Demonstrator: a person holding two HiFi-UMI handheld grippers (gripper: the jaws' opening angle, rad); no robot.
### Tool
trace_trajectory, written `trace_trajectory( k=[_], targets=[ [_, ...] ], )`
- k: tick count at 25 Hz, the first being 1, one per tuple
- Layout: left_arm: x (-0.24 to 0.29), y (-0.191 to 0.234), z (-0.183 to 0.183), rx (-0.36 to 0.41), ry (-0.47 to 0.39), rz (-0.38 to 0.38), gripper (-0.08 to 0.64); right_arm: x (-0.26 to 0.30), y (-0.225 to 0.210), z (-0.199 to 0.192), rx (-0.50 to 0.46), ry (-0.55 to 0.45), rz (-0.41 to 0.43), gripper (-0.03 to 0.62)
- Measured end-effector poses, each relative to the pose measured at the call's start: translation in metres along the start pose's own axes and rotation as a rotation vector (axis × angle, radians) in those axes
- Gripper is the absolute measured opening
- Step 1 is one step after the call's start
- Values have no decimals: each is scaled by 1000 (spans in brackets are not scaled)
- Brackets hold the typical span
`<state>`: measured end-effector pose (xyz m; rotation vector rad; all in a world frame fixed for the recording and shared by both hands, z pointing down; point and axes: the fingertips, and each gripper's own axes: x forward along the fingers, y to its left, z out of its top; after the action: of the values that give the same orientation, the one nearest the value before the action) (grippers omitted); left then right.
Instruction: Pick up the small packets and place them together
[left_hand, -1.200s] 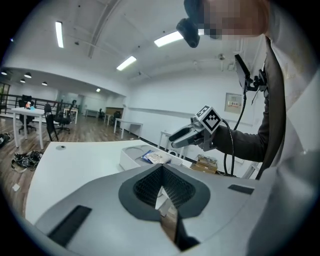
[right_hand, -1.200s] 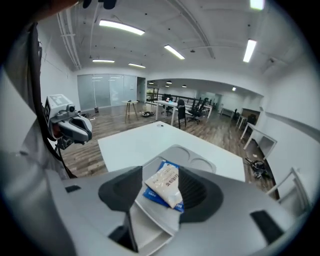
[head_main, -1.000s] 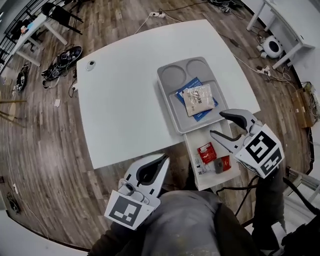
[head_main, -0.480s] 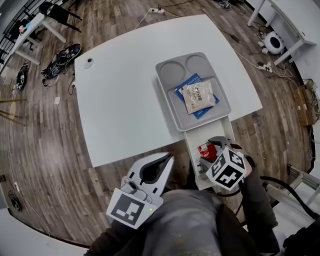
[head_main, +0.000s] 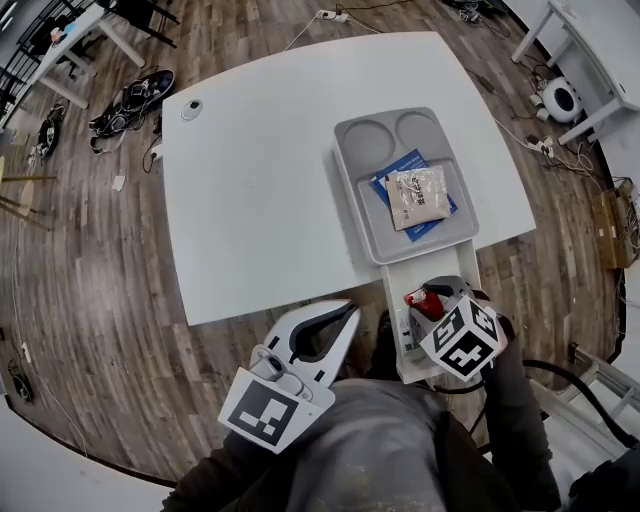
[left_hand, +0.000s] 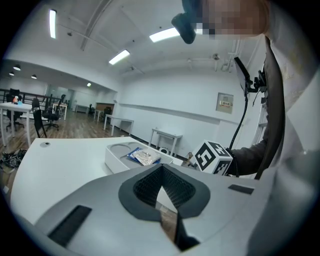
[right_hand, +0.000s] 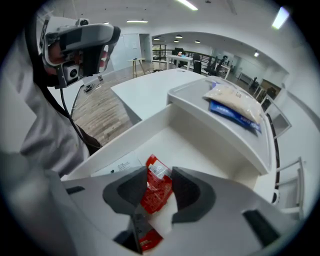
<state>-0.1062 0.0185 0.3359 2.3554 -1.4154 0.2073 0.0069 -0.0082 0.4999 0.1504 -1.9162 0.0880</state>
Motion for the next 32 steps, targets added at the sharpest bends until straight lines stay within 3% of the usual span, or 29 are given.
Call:
trace_trajectory(
  k=[2, 7, 12, 17, 20, 24, 27, 32],
  targets=[
    [0, 0, 0, 3, -2, -1, 2, 0, -4, 2, 11, -15, -24, 77],
    [0, -2, 1, 16, -10, -1, 2, -12, -5, 11, 25, -67, -19, 71],
    [1, -3, 2, 35, -32, -1, 2, -53, -10, 40, 58, -222, -12, 71],
    [-5, 4, 16, 34, -56, 25, 2, -106, -65, 84, 72, -363, -143, 71],
    [-14, 16, 16, 21, -66, 59, 2, -107, -106, 106, 49, -371, -236, 72],
    [-28, 31, 10, -15, -58, 119, 2, -88, -137, 125, 43, -355, -274, 72],
    [-34, 40, 5, -42, -49, 151, 2, -73, -142, 131, 34, -334, -245, 86],
    [-38, 46, 0, -60, -47, 166, 2, -61, -134, 134, 23, -324, -189, 171]
  ],
)
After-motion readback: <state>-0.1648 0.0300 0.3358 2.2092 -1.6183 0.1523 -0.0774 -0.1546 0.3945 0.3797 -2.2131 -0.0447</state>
